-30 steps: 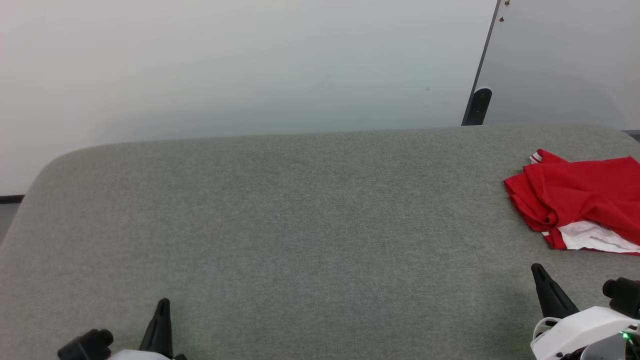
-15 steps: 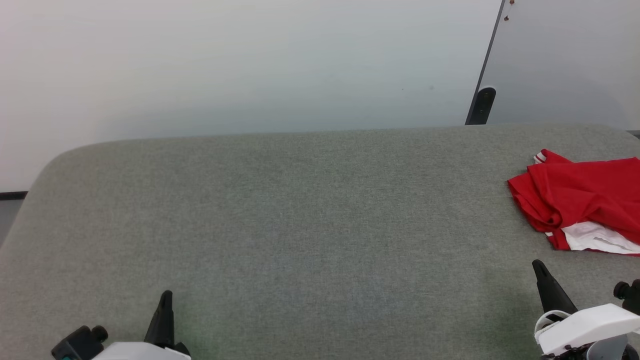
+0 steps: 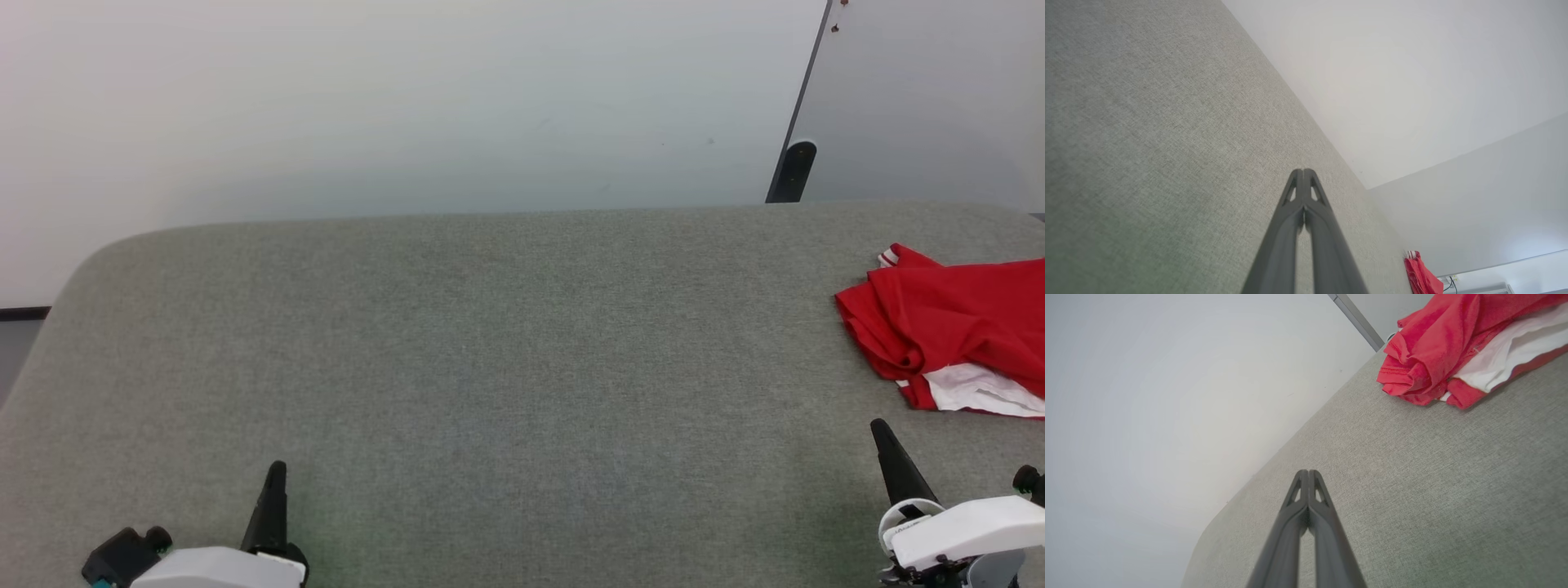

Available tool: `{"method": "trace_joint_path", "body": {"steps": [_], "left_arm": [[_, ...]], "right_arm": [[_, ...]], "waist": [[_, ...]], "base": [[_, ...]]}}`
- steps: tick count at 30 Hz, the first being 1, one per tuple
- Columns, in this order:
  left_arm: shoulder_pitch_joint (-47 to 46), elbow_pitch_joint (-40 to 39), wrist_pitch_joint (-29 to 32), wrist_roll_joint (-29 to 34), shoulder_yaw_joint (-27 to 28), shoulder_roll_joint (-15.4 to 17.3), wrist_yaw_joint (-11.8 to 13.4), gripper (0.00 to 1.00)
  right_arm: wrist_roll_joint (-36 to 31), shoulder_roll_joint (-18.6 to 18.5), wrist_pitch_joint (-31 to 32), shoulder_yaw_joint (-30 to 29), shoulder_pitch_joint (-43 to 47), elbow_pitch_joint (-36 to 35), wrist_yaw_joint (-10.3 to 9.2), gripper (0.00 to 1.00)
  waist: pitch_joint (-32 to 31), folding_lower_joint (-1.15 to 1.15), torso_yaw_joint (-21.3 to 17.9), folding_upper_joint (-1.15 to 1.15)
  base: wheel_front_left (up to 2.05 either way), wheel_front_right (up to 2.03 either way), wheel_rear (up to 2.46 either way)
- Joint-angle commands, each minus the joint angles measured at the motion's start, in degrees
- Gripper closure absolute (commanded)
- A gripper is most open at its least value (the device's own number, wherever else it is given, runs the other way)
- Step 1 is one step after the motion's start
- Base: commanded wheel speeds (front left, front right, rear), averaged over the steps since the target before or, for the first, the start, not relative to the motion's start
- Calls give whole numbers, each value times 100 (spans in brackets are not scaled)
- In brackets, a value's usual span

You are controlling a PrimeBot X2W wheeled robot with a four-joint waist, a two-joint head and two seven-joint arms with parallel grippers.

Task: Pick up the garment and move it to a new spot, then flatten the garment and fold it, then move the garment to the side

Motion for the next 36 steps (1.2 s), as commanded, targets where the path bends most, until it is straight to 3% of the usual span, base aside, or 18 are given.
{"method": "trace_joint_path", "body": {"steps": [1,36], "left_arm": [[-133,-89,42,-197,29,7,-25,100],[-277,-277,553,-1977,96,-146,-43,100]], "right_arm": [[211,14,34,-63,-125,-86,-4,100],[2026,332,313,-358,-127,-186,-6,100]], "waist": [[3,0,7,0],[54,0,122,0]], "base": [[0,0,0],[0,0,0]]}}
